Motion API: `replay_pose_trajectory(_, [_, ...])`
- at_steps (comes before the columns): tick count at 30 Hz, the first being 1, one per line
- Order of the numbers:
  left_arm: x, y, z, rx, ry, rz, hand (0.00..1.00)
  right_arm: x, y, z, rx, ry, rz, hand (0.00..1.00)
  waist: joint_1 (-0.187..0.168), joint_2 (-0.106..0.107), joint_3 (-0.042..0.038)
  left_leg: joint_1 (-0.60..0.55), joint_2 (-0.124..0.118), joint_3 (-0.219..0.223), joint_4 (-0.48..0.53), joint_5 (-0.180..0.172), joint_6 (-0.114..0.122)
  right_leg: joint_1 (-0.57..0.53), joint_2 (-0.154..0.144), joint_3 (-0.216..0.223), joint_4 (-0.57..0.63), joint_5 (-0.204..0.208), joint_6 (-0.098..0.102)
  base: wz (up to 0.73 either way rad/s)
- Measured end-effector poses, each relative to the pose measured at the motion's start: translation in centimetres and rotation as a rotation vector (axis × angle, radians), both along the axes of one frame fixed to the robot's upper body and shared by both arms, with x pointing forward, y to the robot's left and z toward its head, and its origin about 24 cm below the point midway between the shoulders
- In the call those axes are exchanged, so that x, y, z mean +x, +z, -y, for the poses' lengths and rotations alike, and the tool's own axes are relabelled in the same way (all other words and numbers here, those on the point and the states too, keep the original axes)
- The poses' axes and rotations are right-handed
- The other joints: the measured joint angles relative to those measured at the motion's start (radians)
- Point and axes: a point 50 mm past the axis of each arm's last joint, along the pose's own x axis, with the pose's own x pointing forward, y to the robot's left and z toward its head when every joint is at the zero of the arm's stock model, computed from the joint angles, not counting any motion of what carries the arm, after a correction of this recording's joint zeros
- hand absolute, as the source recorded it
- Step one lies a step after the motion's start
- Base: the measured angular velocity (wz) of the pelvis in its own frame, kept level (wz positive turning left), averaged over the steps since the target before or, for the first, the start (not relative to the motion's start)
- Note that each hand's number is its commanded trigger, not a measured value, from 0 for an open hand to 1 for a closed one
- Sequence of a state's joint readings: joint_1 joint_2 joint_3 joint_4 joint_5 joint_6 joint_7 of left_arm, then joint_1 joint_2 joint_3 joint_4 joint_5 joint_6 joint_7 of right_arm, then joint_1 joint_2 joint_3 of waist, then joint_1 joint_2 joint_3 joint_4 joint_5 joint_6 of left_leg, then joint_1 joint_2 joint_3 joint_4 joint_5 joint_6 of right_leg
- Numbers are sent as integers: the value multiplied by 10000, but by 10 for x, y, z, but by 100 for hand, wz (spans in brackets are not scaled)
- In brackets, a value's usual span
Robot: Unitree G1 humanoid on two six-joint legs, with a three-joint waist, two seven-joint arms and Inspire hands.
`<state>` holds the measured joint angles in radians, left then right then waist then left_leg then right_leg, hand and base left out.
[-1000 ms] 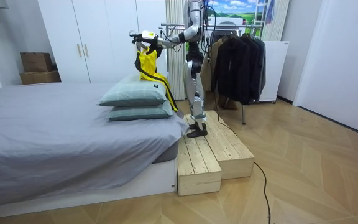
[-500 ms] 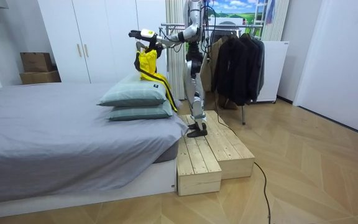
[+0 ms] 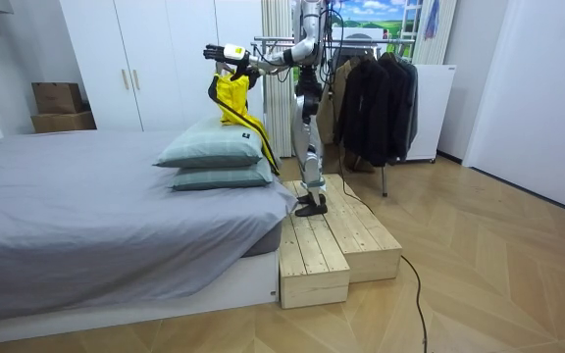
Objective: Hang clothes
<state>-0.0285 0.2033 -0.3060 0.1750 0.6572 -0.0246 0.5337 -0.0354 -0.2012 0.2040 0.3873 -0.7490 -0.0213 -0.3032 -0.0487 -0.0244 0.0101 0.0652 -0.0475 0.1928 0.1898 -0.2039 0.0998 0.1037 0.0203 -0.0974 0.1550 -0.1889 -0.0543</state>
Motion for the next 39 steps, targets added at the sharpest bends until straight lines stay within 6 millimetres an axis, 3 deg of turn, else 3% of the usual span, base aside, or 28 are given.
replay_pose_trajectory(5, [1, 0, -19, -487, 766, 15, 0, 1, 5, 15, -275, -547, 412, 100, -25, 14, -11, 88, 2, 18, 0, 0, 0, 88, -1, 8, -7, 1, 1, -1])
replay_pose_trajectory(7, [-2, -6, -31, -899, 1347, -285, 0, 0, 8, 24, -362, -1023, 737, 100, -52, 50, -54, 191, 0, 10, -7, 0, 0, 191, -2, -10, -15, 1, 2, 3])
replay_pose_trajectory(14, [-17, -19, -60, -2571, 2994, -853, 0, -2, 17, 50, -362, -2370, 1538, 100, -66, 69, -64, 166, -1, -6, -17, 0, 1, 133, -6, -39, 32, 0, 2, 0])
replay_pose_trajectory(21, [-29, -46, -75, -3028, 3931, -1975, 0, -11, 21, 58, -371, -2775, 1900, 100, -76, 132, -104, 174, 9, 26, -30, -1, 2, -3, -7, -1, 183, 0, 3, -1])
replay_pose_trajectory(24, [-32, -48, -79, -3241, 4085, -2089, 0, -17, 22, 60, -522, -2736, 1961, 100, -126, 132, -102, 180, 33, 115, -30, -2, 4, -77, -3, 85, 406, -2, 7, -10])
replay_pose_trajectory(30, [-35, -53, -76, -3341, 3531, -2624, 0, -19, 25, 57, -587, -2373, 2200, 100, -292, -7, -32, 181, 111, 794, -29, -29, 47, -436, 16, 505, 759, -24, 44, -31])
replay_pose_trajectory(34, [-37, -56, -71, -3376, 3235, -2836, 0, -20, 33, 54, -467, -2230, 2578, 100, -223, -118, 9, 147, 266, 1749, -214, -150, 127, -1087, 74, 478, 1097, 0, 95, -62])
replay_pose_trajectory(35, [-39, -57, -71, -3385, 3230, -2902, 0, -20, 34, 53, -451, -2187, 2652, 100, -222, -117, 8, 147, 292, 1926, -210, -154, 132, -1177, 54, 335, 1161, 9, 102, -87])
replay_pose_trajectory(37, [-46, -64, -70, -3571, 3308, -3205, 0, -20, 36, 52, -411, -2129, 2890, 100, -262, -125, 4, 168, 412, 2627, -123, -295, 128, -1490, -132, -741, 1403, 11, 110, -89])
replay_pose_trajectory(38, [-47, -65, -69, -3671, 3318, -3280, 0, -21, 35, 53, -416, -2178, 2925, 100, -261, -123, 3, 162, 450, 2799, -81, -349, 121, -1571, -186, -1014, 1474, 5, 122, -96])
replay_pose_trajectory(39, [-48, -68, -69, -3725, 3317, -3435, 0, -22, 34, 54, -409, -2264, 2958, 100, -213, -117, 7, 171, 573, 3291, 31, -479, 96, -1804, -276, -1427, 1761, -43, 241, -112])
